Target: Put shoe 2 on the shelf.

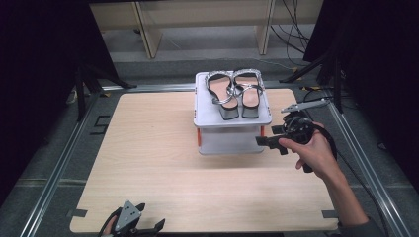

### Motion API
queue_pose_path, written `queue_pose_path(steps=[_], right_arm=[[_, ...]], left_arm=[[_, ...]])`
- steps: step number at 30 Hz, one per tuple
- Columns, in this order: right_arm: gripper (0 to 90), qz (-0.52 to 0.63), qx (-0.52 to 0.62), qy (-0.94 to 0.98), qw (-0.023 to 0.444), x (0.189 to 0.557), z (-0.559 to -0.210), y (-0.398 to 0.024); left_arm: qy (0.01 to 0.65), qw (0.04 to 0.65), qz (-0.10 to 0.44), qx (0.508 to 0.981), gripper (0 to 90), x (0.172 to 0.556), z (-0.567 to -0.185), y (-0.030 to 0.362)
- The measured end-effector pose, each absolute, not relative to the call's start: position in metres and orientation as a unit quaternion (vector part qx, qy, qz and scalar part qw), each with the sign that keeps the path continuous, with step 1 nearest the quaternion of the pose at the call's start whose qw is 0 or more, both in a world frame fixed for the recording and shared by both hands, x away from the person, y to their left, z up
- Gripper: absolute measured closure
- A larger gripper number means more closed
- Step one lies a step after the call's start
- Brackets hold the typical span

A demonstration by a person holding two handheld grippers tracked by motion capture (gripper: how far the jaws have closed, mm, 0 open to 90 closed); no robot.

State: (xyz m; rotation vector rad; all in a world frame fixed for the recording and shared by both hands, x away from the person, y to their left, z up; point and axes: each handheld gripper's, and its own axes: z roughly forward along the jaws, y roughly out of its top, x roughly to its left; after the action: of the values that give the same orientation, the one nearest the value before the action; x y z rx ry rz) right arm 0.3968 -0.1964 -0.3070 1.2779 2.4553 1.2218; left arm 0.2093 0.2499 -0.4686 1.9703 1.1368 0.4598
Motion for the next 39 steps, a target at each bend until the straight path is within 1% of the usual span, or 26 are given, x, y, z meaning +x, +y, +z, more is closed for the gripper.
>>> queue_pose_path(steps=[2,7,14,15,16,19,21,22,26,28,29,33,35,36,37,39], right_arm=[[21.4,0.402,0.422,0.811,0.048,0.392,-0.312,-0.195],[20.6,0.402,0.407,0.818,0.057,0.385,-0.321,-0.196],[19.9,0.415,0.401,0.816,0.037,0.370,-0.338,-0.196],[19.9,0.414,0.394,0.819,0.045,0.369,-0.341,-0.198],[19.9,0.417,0.392,0.819,0.038,0.367,-0.344,-0.198],[19.9,0.421,0.396,0.815,0.035,0.362,-0.352,-0.198],[20.0,0.419,0.387,0.821,0.041,0.362,-0.354,-0.199],[19.9,0.416,0.400,0.816,0.031,0.359,-0.357,-0.198],[20.0,0.418,0.389,0.820,0.040,0.354,-0.371,-0.196],[20.1,0.423,0.394,0.816,0.029,0.350,-0.378,-0.193],[20.7,0.427,0.386,0.817,0.037,0.349,-0.381,-0.193],[21.0,0.430,0.386,0.815,0.031,0.342,-0.393,-0.189],[20.9,0.422,0.378,0.823,0.046,0.337,-0.405,-0.186],[20.9,0.422,0.378,0.823,0.046,0.337,-0.405,-0.186],[21.1,0.423,0.385,0.820,0.029,0.334,-0.414,-0.183],[21.1,0.422,0.380,0.823,0.026,0.333,-0.418,-0.183]], left_arm=[[0.449,0.400,0.181,0.778,14.9,0.209,-0.469,0.250],[0.449,0.398,0.182,0.779,15.0,0.209,-0.469,0.250],[0.448,0.400,0.182,0.778,15.0,0.209,-0.469,0.249],[0.448,0.400,0.182,0.779,15.0,0.209,-0.469,0.249],[0.448,0.400,0.182,0.779,14.9,0.209,-0.469,0.249],[0.448,0.400,0.182,0.779,15.0,0.209,-0.469,0.249],[0.448,0.399,0.182,0.779,15.0,0.209,-0.469,0.249],[0.448,0.398,0.181,0.780,15.0,0.209,-0.469,0.249],[0.448,0.403,0.180,0.778,15.0,0.209,-0.469,0.249],[0.446,0.403,0.180,0.778,15.0,0.210,-0.470,0.250],[0.448,0.400,0.178,0.779,15.0,0.209,-0.469,0.250],[0.446,0.405,0.181,0.777,15.0,0.209,-0.468,0.250],[0.439,0.398,0.185,0.784,15.0,0.209,-0.468,0.251],[0.436,0.394,0.188,0.787,15.0,0.210,-0.468,0.251],[0.442,0.407,0.181,0.779,15.0,0.208,-0.468,0.249],[0.441,0.410,0.182,0.778,15.0,0.208,-0.468,0.249]])
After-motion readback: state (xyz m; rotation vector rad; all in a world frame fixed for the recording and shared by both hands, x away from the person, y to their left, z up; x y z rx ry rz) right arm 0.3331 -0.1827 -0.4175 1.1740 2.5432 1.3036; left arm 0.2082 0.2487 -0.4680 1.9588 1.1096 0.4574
